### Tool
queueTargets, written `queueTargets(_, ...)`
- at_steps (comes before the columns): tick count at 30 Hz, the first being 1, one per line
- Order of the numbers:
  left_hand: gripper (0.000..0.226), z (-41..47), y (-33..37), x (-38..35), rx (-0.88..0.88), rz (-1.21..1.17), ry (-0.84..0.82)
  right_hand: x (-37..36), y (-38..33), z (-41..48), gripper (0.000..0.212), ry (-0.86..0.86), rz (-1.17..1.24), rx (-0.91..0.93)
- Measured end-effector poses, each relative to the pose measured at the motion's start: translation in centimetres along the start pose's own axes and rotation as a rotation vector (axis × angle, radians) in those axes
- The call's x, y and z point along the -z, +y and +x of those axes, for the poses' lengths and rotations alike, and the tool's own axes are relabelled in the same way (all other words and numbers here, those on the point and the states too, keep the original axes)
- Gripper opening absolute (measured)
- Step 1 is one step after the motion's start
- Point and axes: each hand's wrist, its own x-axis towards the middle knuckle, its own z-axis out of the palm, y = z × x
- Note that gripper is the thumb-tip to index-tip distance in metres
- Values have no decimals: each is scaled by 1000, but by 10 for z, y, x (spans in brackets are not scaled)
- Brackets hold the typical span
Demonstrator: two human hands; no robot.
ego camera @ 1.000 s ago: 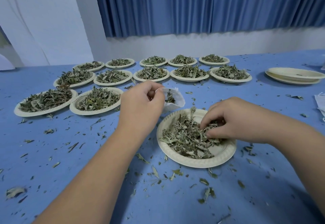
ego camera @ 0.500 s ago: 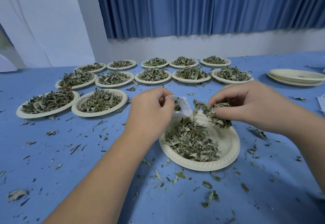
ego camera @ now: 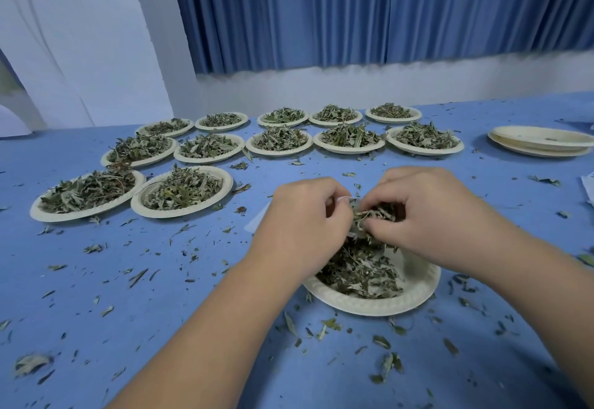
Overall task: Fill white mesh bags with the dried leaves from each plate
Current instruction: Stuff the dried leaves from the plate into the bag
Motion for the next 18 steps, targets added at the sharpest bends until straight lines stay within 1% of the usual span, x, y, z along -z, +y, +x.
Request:
queueTargets(4, 17, 1, 3, -2, 108, -137, -3, -6, -7, 1, 21, 32, -108, -30)
queueTargets(7, 18, 0, 4, -2, 156, -185, -16, -10, -9, 3, 23, 33, -163, -55)
queueTargets(14, 18, 2, 5, -2, 210, -230, -12, -16, -12, 2, 22, 171, -73, -55)
queueTargets(16, 17, 2, 6, -2, 233, -249, -11, -17, -11, 3, 22, 172, -81, -50)
queueTargets(18, 18, 2, 7, -1, 257, -282, -11, -15, -11, 3, 24, 143, -33, -38)
